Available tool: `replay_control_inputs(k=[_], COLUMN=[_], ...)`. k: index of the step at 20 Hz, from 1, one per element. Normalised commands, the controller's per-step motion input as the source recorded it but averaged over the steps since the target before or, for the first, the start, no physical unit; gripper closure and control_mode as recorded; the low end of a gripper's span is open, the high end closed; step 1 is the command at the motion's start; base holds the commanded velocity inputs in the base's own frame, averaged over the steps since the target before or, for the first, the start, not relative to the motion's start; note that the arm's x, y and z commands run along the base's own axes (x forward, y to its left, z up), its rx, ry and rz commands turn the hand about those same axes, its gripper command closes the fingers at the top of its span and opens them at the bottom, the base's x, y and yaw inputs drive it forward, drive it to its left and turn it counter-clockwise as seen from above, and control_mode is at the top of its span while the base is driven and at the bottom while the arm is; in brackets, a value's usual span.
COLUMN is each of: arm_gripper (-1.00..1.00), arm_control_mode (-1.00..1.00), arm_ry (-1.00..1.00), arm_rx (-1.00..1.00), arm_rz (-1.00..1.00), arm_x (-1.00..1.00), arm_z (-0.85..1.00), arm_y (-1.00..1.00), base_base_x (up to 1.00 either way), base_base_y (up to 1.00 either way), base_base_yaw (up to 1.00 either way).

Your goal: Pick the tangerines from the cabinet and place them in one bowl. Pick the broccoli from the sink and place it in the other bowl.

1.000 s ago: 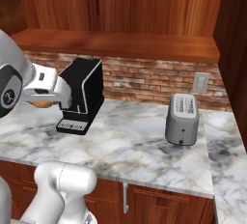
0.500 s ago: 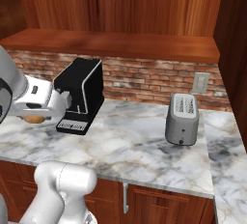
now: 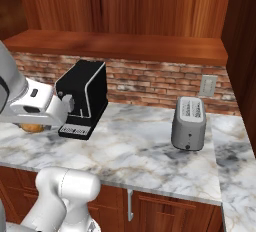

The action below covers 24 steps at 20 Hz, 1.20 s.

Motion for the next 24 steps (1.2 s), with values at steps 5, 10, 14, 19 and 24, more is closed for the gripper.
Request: replay_control_inputs(k=[5, 10, 14, 19, 24], arm_gripper=[1.00, 1.00, 1.00, 1.00, 1.00], arm_control_mode=[-1.00, -1.00, 1.00, 1.00, 1.00], arm_ry=[0.00, 0.00, 0.00, 0.00, 0.00], arm_rx=[0.00, 0.00, 0.00, 0.00, 0.00], arm_rz=[0.00, 0.00, 0.00, 0.00, 0.00], arm_x=[0.00, -0.04, 0.00, 0.00, 0.00], arm_z=[0.00, -0.01, 0.00, 0.00, 0.00], arm_y=[0.00, 0.00, 0.00, 0.00, 0.00], base_base_x=[0.00, 0.00, -0.25, -0.48, -0.44], base_base_y=[0.00, 0.00, -0.06, -0.13, -0.10], base_base_yaw=[0.00, 0.00, -0.04, -0.08, -0.09])
